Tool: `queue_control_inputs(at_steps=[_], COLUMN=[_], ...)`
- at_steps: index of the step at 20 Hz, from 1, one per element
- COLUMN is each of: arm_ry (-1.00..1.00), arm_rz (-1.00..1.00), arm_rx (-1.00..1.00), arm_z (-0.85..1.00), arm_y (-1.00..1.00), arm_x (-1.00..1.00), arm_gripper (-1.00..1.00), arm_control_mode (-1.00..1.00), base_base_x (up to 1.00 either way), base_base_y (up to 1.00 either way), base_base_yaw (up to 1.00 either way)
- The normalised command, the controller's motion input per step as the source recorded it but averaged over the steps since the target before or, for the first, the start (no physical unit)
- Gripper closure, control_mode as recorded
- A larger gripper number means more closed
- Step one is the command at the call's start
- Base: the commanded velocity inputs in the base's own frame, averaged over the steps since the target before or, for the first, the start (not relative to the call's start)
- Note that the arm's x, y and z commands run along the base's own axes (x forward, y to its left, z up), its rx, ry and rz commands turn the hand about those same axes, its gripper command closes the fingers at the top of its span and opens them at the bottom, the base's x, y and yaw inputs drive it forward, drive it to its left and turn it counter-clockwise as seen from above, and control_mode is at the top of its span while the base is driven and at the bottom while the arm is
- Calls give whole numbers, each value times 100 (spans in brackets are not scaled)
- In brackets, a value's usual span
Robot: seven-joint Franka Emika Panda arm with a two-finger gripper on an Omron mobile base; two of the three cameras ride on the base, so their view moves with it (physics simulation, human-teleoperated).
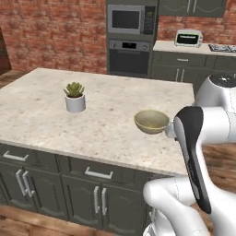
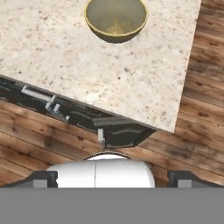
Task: Clear the mugs and bowl far away from the sink.
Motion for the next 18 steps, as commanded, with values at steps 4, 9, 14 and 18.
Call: queue_control_inputs(at_steps=[4, 9, 14, 18], arm_ry=[0, 0, 0, 0], arm_rz=[0, 0, 0, 0], arm_rx=[0, 0, 0, 0], arm_z=[0, 0, 0, 0], arm_y=[0, 0, 0, 0], arm_x=[0, 0, 0, 0], arm_gripper=[-100, -100, -100, -100], arm_control_mode=[100, 100, 100, 100], base_base_x=[-26, -14, 0, 0], base_base_y=[100, 100, 91, 68], base_base_yaw=[47, 63, 76, 82])
